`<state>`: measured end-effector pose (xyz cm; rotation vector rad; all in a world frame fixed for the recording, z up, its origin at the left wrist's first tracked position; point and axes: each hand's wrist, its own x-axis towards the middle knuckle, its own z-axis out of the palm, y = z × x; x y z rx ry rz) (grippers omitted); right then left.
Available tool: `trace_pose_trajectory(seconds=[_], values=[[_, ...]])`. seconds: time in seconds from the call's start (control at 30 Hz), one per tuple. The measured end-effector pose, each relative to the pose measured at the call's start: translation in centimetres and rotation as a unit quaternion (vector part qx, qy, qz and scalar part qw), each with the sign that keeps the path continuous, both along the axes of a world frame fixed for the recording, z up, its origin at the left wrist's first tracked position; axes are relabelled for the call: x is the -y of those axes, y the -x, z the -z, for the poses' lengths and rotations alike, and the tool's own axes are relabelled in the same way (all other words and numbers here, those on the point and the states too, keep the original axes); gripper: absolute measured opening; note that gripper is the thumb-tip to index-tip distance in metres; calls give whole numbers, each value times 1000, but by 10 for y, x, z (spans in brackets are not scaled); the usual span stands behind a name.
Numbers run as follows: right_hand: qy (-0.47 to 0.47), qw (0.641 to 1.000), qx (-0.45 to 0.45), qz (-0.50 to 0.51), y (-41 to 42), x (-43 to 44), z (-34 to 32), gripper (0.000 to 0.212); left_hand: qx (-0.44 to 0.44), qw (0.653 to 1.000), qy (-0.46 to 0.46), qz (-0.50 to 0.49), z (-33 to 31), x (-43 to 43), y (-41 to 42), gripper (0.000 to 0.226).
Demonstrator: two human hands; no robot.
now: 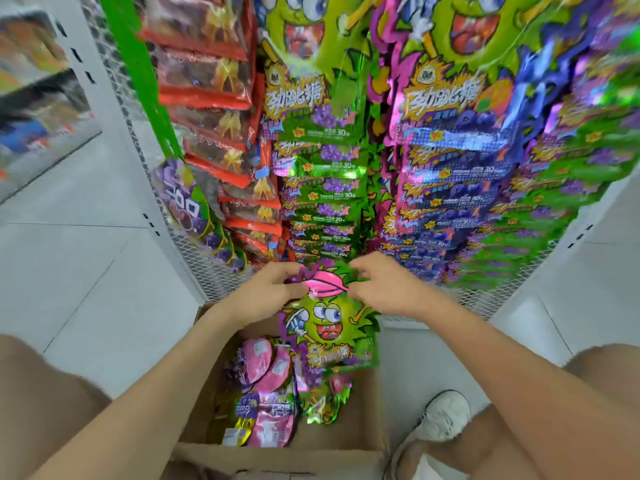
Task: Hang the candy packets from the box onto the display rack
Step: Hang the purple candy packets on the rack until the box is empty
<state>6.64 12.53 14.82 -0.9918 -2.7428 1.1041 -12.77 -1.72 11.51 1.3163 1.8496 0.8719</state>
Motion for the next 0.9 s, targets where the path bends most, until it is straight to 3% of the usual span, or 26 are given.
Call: trace_pose_trajectory(seconds=[0.1,0.23,0.43,0.57,0.67,0.9], values=[[-47,992,-110,46,-3,15,-17,25,-64,993,-92,-42,-27,1,-5,20],[-130,951,-261,104,-5,25,-58,10,-146,941,-281,-122,-86,-1,-28,8],[-200,873,-421,144,-5,23,-153,11,-211,862,-422,-186,-206,-18,-34,34],[-296,832,-452,124,10,12,-222,15,-200,870,-409,-190,-288,-44,-29,59],[-338,835,-417,118,28,-5,-272,18,-155,890,-380,-199,-334,-68,-24,75],[-320,849,-390,161,62,-46,-339,4,-90,902,-331,-261,-382,-89,-24,41]])
